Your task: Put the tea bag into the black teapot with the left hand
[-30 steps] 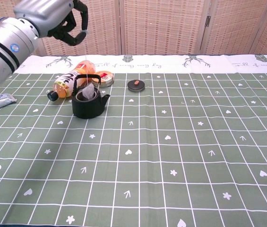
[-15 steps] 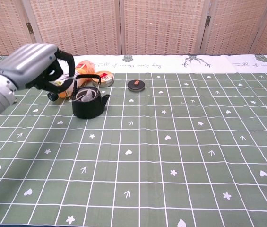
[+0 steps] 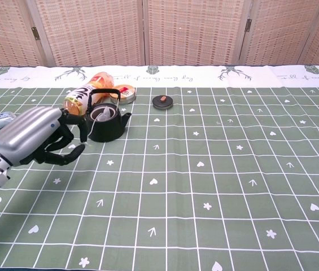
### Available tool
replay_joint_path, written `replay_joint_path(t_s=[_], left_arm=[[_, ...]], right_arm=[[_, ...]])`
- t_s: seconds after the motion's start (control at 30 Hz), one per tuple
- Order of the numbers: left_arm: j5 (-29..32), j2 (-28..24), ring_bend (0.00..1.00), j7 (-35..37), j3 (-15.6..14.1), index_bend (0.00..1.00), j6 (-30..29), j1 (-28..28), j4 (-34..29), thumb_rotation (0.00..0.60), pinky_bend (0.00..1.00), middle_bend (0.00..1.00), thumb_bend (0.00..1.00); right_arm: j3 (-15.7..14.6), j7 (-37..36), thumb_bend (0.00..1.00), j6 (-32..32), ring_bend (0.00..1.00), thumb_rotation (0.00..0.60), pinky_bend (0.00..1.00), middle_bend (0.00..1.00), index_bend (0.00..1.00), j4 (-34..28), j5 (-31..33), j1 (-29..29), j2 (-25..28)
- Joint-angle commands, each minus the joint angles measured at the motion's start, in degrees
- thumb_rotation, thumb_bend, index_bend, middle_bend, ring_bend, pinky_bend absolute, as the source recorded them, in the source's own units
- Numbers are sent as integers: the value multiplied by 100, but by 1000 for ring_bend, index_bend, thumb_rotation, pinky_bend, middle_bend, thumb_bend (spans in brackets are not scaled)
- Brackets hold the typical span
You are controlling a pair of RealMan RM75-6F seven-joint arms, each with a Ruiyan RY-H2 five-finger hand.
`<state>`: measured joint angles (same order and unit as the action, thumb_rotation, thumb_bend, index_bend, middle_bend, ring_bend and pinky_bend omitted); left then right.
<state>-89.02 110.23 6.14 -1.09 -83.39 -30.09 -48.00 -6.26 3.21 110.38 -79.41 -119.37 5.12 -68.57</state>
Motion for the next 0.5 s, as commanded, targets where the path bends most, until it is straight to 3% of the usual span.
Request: replay_joint_path(t_s=[0.03, 0.1, 0.37, 0.5], left_arm=[[38, -182, 1000, -128, -10, 181, 151, 49, -275, 600, 1000, 1000, 428], [77, -419, 1000, -373, 5, 13, 273, 60, -664, 600, 1000, 1000, 349], [524, -2098, 1000, -1945, -50, 0, 1068, 81, -3524, 600, 1000, 1000, 251], [790, -2760, 1000, -2470, 148, 0, 1229, 11, -4543, 600, 1000, 1000, 242]], right_arm=[[-5, 30, 366, -30, 67, 600, 0, 0, 0, -20, -2, -8, 0], [-13, 53, 366, -27, 68, 600, 0, 0, 0, -23, -21, -4, -2], [-4, 37, 365, -34, 69, 600, 0, 0, 0, -35, 15, -9, 4], [-13, 88, 366, -88, 71, 600, 0, 0, 0, -56, 2, -21, -6]])
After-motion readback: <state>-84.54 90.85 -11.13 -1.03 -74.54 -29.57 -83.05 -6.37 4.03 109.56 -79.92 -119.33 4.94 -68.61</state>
